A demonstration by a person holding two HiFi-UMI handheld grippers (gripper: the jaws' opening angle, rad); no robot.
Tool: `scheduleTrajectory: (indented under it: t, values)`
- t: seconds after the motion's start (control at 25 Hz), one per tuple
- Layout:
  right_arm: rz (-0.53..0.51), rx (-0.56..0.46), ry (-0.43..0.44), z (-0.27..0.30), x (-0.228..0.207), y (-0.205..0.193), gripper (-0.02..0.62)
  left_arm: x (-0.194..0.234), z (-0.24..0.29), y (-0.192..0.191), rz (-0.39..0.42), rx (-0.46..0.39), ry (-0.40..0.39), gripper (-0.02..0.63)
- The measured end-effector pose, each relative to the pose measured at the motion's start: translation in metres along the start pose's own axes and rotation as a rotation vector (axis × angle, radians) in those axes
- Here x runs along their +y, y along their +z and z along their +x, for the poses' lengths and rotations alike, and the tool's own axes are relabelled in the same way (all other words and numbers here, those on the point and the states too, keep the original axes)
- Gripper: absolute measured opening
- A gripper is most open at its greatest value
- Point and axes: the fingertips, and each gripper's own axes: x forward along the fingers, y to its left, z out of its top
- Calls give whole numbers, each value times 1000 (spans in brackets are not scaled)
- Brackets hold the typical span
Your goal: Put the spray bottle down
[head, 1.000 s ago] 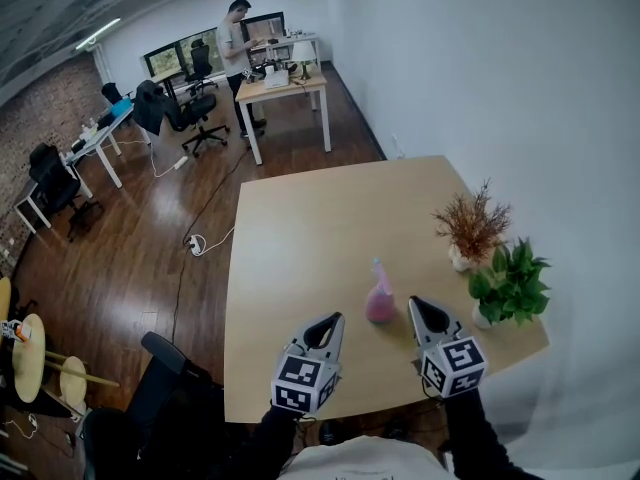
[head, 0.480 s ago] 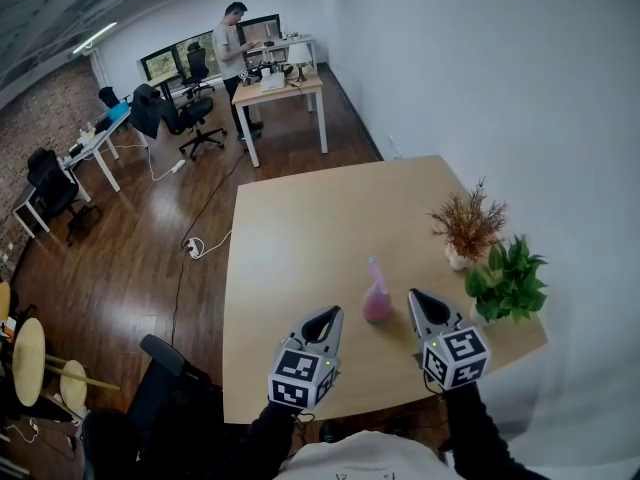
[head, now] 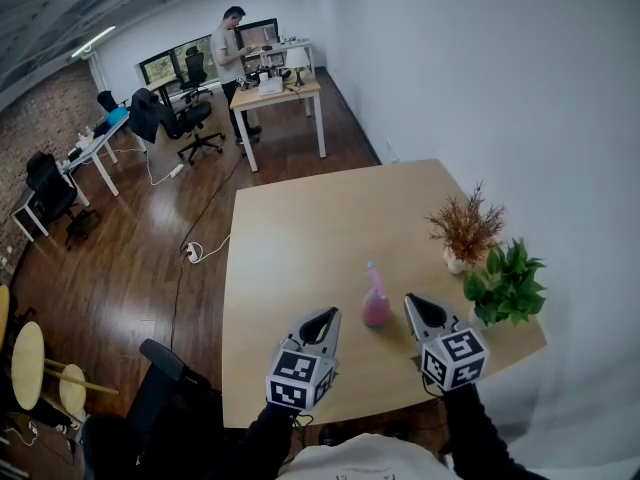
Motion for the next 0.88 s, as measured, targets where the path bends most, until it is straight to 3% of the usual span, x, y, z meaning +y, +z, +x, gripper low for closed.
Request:
scheduleTrajectory:
  t: [0.88]
  values:
    - [4,10,3,-5,4,-6,-25,-3,-2,-6,-8,8,4,-6]
